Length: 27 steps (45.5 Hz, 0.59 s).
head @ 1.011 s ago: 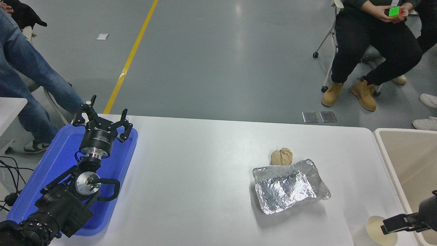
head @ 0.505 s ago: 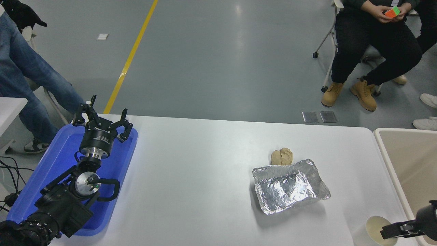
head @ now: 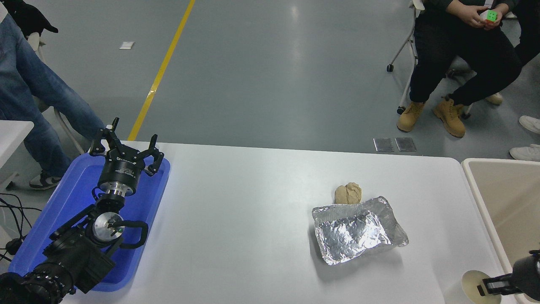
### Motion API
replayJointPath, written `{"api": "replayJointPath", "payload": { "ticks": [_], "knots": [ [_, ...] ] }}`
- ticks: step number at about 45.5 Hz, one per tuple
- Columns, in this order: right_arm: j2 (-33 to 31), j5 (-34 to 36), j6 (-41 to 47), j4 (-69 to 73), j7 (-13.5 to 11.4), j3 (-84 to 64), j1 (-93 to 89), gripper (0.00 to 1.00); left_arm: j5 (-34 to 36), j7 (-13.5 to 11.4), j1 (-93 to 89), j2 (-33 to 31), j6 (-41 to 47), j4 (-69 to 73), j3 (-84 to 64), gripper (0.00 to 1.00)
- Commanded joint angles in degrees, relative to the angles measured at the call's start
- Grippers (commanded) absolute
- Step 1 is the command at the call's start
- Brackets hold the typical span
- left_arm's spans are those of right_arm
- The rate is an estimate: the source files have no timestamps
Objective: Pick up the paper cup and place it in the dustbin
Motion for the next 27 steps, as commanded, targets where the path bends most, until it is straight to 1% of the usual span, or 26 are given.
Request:
{"api": "replayJointPath", "payload": {
  "ticks": [1, 15, 27],
  "knots": [
    [-0.4, 0.1, -0.2, 0.3, 0.5, -0.1, 0.8, 0.00, 0.0, 0.0, 0.0, 0.0, -0.1, 0.0, 0.0, 1.00],
    [-4.1, 0.6, 1.2, 2.2, 0.9, -0.1, 9.9, 0.00, 0.0, 0.0, -0.1, 0.0, 0.0, 0.0, 0.0, 1.00],
    [-6.9, 1.0, 10.0, 3.1, 0.9, 0.0, 24.1, 0.00, 0.0, 0.0, -0.1, -0.1, 0.0, 0.0, 0.0, 1.00]
  ]
}}
